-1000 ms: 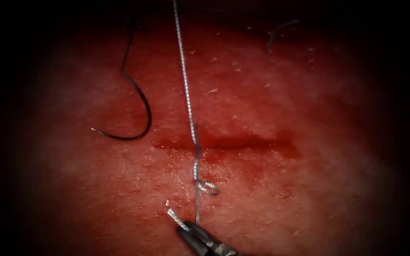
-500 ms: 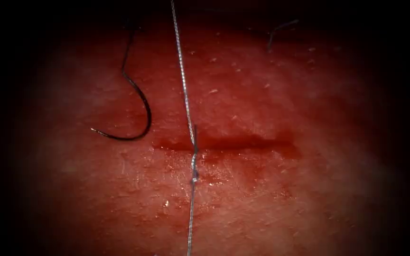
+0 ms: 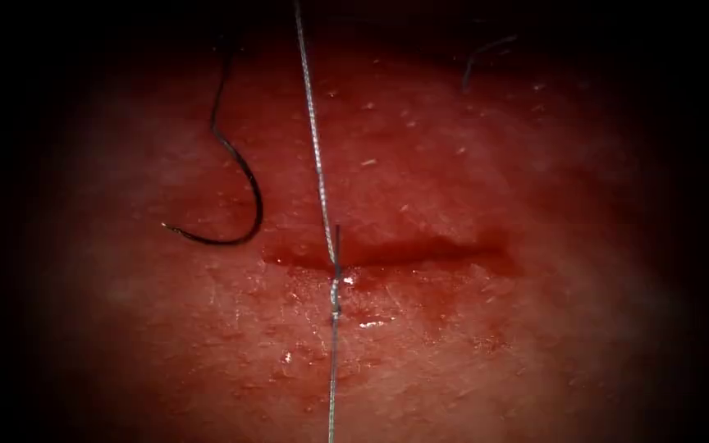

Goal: Wound Closure

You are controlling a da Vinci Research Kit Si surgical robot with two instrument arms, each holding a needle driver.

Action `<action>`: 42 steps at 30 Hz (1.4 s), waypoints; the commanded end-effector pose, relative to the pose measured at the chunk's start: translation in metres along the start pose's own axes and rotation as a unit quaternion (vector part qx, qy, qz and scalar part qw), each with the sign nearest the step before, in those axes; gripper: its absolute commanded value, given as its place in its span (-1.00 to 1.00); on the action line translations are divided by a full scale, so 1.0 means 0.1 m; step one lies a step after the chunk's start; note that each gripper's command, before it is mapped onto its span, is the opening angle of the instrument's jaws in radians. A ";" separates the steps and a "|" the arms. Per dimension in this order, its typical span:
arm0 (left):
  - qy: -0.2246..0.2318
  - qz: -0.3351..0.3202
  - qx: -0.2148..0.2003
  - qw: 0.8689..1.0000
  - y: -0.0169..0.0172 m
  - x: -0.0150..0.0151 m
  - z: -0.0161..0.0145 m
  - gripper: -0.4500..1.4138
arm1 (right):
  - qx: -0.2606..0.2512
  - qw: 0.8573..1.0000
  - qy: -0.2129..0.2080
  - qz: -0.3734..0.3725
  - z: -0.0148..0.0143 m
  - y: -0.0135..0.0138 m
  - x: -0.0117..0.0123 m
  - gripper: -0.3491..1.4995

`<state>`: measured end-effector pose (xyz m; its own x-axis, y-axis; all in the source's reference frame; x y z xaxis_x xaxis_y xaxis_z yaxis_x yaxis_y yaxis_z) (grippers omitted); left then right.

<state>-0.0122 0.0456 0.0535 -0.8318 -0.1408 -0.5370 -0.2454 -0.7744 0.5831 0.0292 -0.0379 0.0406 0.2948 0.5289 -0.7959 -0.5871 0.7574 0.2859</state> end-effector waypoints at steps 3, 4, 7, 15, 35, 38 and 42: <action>-0.002 0.000 0.003 1.000 -0.007 0.001 0.011 -1.00 | 0.004 1.000 -0.003 -0.001 -0.009 -0.016 -0.009 -1.00; -0.003 -0.001 0.004 1.000 -0.008 0.000 0.012 -1.00 | 0.004 1.000 -0.003 -0.002 -0.012 -0.018 -0.008 -1.00; -0.004 0.000 0.005 1.000 -0.007 0.000 0.011 -1.00 | 0.004 1.000 -0.005 -0.001 -0.013 -0.020 -0.006 -1.00; 0.002 -0.015 -0.024 1.000 0.016 0.018 -0.003 -1.00 | 0.006 0.999 0.037 0.000 -0.005 0.007 0.006 -0.13; 0.108 -0.196 -0.200 0.954 0.127 0.154 -0.153 -1.00 | 0.049 0.997 0.054 0.008 -0.012 0.057 0.061 0.69; 0.137 -0.218 -0.212 0.943 0.135 0.176 -0.192 -1.00 | 0.062 0.996 0.061 0.011 -0.009 0.074 0.067 0.60; 0.162 -0.243 -0.231 0.928 0.147 0.200 -0.240 -1.00 | 0.075 0.994 0.075 -0.001 0.002 0.105 0.074 0.55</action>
<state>-0.0199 0.0148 0.0356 -0.4589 0.1830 -0.8695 -0.2382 -0.9681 -0.0780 0.0250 -0.0259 0.0371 0.1704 0.4742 -0.8638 -0.4609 0.8131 0.3555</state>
